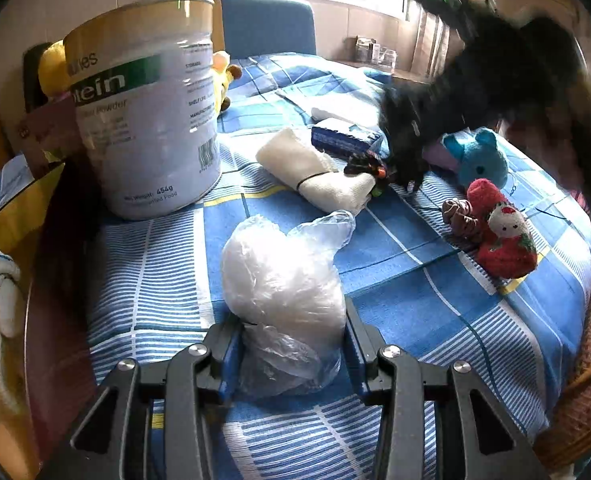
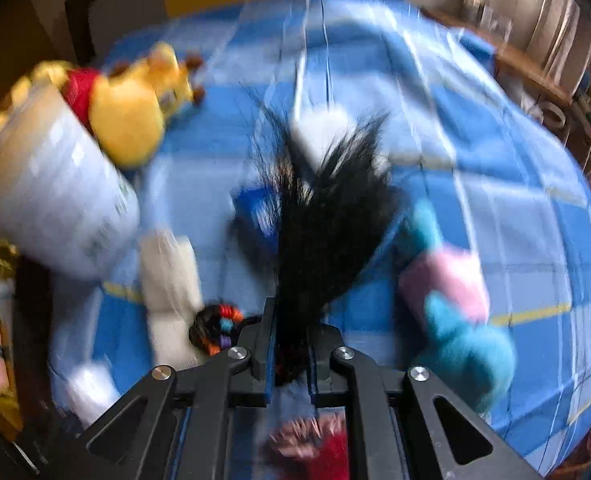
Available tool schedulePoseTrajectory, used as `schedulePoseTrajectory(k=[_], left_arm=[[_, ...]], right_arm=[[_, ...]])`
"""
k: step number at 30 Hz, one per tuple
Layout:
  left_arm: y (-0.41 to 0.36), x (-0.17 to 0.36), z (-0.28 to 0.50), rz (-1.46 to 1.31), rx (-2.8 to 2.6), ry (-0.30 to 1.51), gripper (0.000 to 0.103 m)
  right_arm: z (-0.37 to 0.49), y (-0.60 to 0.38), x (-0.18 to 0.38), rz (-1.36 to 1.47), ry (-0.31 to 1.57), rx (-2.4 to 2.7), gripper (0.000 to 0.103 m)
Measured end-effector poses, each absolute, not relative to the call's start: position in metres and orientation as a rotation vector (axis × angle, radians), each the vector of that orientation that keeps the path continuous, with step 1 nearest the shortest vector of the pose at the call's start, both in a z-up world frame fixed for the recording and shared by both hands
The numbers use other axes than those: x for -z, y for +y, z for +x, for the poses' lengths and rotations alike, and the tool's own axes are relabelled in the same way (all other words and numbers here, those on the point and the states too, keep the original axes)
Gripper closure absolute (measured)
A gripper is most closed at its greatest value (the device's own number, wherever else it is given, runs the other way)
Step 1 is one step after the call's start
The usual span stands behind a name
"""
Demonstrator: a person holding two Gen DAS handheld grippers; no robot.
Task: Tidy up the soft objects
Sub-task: 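Grasp the black fluffy tuft with beads using the right tool, then drop the plastic bag into the tray with left tool while right lifts the tuft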
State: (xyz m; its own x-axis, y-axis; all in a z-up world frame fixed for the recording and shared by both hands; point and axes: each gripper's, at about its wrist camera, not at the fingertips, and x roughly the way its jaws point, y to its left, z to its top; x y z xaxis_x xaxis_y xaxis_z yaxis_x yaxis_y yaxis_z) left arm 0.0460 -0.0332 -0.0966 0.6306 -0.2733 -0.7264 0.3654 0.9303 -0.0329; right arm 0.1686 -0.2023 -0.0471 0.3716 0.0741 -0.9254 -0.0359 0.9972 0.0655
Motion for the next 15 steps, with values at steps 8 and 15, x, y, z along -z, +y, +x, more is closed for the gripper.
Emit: schedulePoseTrajectory(k=[8,15], left_arm=[[-0.028,0.069,0.038,0.105,0.385,0.800,0.063],[0.001,0.029,0.029,0.005,0.379,0.788,0.062]], right_arm=[[0.169,-0.220,0.072,0.149,1.177,-0.087,0.093],[0.166,-0.235,0.076,0.242,1.163,-0.110,0.089]])
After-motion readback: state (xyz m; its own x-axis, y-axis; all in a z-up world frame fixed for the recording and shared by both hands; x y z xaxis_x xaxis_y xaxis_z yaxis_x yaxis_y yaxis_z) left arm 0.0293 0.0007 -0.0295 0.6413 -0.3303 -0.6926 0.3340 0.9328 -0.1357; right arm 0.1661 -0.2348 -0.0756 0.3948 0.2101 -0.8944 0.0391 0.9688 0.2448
